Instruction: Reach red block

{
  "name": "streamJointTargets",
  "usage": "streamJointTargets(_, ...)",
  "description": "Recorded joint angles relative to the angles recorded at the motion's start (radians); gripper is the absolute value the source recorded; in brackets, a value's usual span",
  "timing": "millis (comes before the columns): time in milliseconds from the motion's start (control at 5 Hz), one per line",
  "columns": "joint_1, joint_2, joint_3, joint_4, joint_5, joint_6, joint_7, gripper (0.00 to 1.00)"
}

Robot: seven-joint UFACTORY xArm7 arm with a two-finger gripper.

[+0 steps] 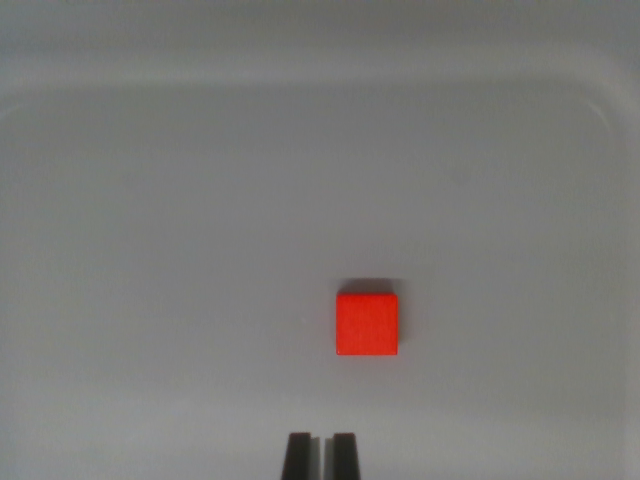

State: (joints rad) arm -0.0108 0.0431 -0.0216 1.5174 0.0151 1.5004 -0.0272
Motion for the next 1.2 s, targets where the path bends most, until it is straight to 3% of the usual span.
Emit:
streamJointTargets(600, -0.0025, 0.016, -0.001, -0.036, 0.0015, -0.053, -0.001, 0.0)
streamJointTargets(800, -0.0025, 0.016, -0.001, -0.036, 0.0015, -0.053, -0.001, 0.0)
streamJointTargets(1000, -0.004, 0.026, -0.002, -0.059, 0.0025, -0.086, -0.002, 0.0)
streamJointTargets(1200, -0.004, 0.026, -0.002, -0.059, 0.0025, -0.086, -0.002, 0.0)
